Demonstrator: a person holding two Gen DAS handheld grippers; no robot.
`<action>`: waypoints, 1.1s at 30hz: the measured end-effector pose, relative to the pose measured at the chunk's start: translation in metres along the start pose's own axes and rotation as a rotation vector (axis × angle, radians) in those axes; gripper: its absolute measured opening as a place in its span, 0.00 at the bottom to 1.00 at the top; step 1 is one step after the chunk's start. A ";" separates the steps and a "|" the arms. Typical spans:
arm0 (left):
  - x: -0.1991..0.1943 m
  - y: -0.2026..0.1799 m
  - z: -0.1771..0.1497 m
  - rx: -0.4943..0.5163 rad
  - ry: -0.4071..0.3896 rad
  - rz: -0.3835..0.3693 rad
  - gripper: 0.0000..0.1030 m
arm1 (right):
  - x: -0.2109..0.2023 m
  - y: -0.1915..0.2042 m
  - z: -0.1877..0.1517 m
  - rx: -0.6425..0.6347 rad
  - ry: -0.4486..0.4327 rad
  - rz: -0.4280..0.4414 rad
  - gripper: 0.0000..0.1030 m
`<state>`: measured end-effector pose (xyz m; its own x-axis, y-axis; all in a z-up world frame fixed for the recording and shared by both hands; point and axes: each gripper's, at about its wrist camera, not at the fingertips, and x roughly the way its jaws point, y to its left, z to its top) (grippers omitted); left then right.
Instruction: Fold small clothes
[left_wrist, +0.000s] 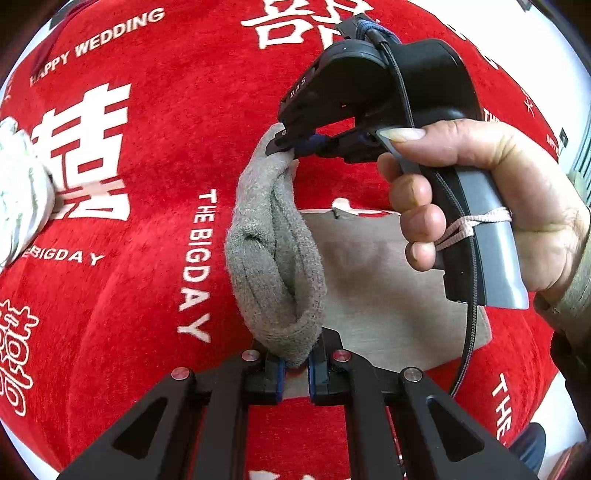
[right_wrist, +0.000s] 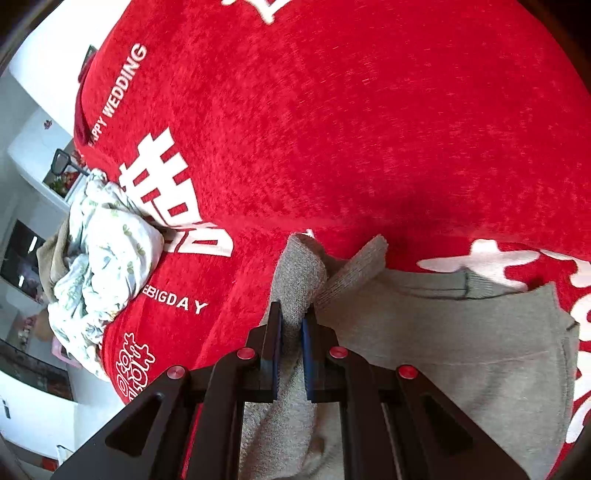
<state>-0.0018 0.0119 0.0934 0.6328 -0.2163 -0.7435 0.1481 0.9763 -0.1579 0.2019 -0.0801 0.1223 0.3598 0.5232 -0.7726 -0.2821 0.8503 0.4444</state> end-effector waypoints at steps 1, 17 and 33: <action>0.001 -0.005 0.001 0.008 0.004 0.002 0.09 | -0.004 -0.005 0.000 0.006 -0.002 0.000 0.10; 0.017 -0.064 0.006 0.126 0.046 0.028 0.09 | -0.039 -0.060 -0.003 0.059 -0.031 0.032 0.10; 0.051 -0.106 -0.013 0.201 0.125 0.007 0.09 | -0.030 -0.134 -0.017 0.142 0.029 0.081 0.16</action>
<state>0.0053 -0.1022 0.0640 0.5374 -0.1942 -0.8206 0.2998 0.9535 -0.0292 0.2135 -0.2107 0.0779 0.3148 0.5905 -0.7431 -0.1799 0.8058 0.5642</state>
